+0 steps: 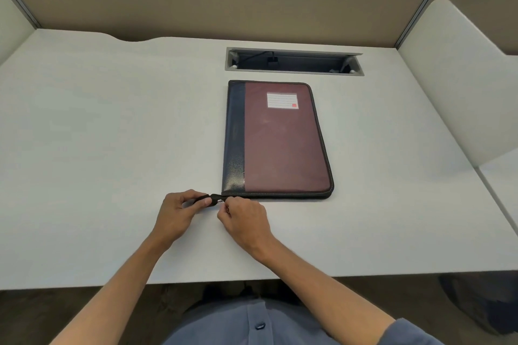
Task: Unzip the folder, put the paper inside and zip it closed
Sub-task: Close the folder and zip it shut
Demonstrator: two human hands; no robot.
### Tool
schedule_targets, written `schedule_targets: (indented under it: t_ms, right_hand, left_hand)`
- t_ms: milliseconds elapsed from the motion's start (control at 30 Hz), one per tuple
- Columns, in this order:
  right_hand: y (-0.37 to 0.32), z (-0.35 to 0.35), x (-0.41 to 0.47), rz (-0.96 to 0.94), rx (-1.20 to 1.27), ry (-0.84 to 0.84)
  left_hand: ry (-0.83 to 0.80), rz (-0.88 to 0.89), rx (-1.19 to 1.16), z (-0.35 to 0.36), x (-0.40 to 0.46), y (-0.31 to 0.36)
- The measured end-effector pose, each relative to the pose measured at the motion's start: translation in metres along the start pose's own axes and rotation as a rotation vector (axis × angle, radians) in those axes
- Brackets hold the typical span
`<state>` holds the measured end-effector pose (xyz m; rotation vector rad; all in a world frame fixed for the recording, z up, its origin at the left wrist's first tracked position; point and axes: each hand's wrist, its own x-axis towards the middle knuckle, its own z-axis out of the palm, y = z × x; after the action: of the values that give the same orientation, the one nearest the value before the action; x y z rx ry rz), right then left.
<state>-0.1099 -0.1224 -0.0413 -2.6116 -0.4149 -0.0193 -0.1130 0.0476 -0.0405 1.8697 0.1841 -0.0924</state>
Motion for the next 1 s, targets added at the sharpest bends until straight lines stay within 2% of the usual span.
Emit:
schedule_targets:
  t_ms: [233,433,833,1000]
  right_hand:
    - [0.034,-0.023,-0.009,0.025,-0.108,0.101]
    - [0.079,-0.049,-0.021,0.128,-0.132,0.173]
    - [0.167,-0.095,-0.05,0.266,-0.236,0.229]
    - [0.174,-0.097,-0.05,0.255,-0.164,0.218]
  left_hand:
    - [0.044,-0.024,0.001,0.005,0.002,-0.002]
    - [0.118,-0.056,-0.036,0.005,0.004,-0.004]
    - [0.206,-0.08,-0.02,0.013,0.001,-0.001]
    - [0.322,-0.075,0.126,0.035,0.004,0.008]
